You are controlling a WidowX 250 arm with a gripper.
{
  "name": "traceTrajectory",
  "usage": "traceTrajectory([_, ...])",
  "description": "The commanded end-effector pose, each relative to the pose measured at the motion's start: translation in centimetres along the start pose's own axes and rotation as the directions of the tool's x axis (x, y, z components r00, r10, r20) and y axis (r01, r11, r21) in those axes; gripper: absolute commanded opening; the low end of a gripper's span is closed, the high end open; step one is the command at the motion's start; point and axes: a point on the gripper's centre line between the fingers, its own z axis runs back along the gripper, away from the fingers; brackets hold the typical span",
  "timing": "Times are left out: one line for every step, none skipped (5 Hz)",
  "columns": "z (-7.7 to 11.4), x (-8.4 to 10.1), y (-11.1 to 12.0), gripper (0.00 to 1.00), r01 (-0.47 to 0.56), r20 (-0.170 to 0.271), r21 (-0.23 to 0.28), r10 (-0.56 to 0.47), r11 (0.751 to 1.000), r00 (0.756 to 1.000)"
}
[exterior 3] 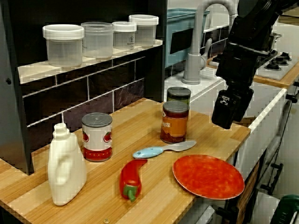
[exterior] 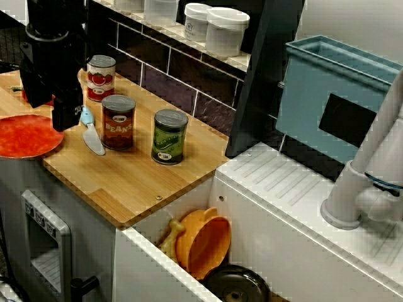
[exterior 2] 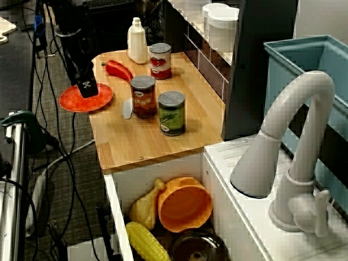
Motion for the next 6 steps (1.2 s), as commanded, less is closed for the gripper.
traceTrajectory([-0.7, 1.4, -0.7, 1.0, -0.047, 0.033, 0.013, 0.046, 0.999, 0.998])
traceTrajectory([-1.9, 2.4, -0.5, 1.0, -0.063, 0.017, 0.031, 0.062, 0.998, 0.998])
traceTrajectory([-3.2, 3.4, -0.1, 1.0, -0.074, -0.011, 0.054, 0.075, 0.996, 0.997])
traceTrajectory([-3.7, 4.3, 0.1, 1.0, -0.074, -0.032, 0.053, 0.076, 0.996, 0.997])
traceTrajectory([-3.9, 5.0, 0.1, 1.0, -0.093, -0.024, 0.034, 0.094, 0.995, 0.995])
traceTrajectory([-4.1, 6.9, 0.6, 1.0, -0.184, -0.025, -0.021, 0.184, 0.983, 0.983])
